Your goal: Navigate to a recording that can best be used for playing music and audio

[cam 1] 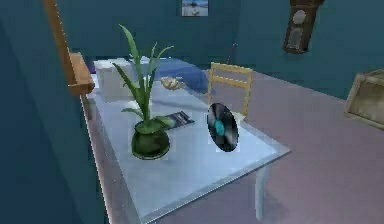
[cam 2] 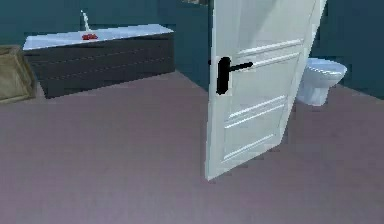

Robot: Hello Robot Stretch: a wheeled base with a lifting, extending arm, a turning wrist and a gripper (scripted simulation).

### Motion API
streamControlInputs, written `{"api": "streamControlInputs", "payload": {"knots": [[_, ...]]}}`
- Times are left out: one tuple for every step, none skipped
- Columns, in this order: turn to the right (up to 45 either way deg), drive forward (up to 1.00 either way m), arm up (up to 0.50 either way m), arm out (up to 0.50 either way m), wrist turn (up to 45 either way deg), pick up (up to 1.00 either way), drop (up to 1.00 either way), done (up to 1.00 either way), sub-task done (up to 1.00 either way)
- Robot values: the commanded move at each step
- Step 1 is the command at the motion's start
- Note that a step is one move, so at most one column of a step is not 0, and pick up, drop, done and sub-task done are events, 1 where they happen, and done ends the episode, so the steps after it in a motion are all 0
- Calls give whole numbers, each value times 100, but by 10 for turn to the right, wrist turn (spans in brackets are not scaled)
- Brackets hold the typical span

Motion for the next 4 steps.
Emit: {"api": "streamControlInputs", "payload": {"knots": [[450, 0, 0, 0, 0, 0, 0, 0, 0], [450, 0, 0, 0, 0, 0, 0, 0, 0], [450, 0, 0, 0, 0, 0, 0, 0, 0], [0, 20, 0, 0, 0, 0, 0, 0, 0]]}}
